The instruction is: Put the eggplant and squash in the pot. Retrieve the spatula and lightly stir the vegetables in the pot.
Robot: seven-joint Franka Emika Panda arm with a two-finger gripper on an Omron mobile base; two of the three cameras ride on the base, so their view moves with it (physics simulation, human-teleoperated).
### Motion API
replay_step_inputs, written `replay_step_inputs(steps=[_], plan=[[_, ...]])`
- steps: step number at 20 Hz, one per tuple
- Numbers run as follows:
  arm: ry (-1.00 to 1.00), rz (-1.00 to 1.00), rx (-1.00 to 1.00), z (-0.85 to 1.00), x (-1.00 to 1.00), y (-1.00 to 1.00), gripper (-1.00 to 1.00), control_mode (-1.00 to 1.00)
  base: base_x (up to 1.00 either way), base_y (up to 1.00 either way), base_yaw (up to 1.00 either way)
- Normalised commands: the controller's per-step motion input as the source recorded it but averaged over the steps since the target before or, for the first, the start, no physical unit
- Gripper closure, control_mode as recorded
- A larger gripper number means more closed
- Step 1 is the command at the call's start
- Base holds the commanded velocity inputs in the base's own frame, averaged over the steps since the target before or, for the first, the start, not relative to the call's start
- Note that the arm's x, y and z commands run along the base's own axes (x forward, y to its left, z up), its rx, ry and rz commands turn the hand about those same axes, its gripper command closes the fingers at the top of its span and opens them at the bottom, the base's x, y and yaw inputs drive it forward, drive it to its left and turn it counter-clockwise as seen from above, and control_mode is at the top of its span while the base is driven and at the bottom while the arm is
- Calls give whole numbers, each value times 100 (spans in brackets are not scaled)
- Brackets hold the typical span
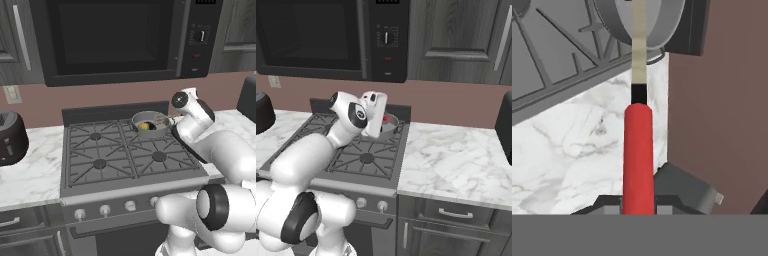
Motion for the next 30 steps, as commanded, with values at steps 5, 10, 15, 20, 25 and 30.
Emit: replay_step_inputs(steps=[5,10,15,20,25,30], plan=[[5,-12,0,-2,17,0,100,-100,0,0,0],[6,-9,0,-20,0,0,100,-100,0,0,0],[5,-8,-1,-20,0,0,100,-100,0,0,0],[0,-8,0,-2,2,0,100,-100,0,0,0],[0,-8,0,-1,23,1,100,-100,0,0,0],[0,-3,0,-11,3,17,100,-100,0,0,0]])
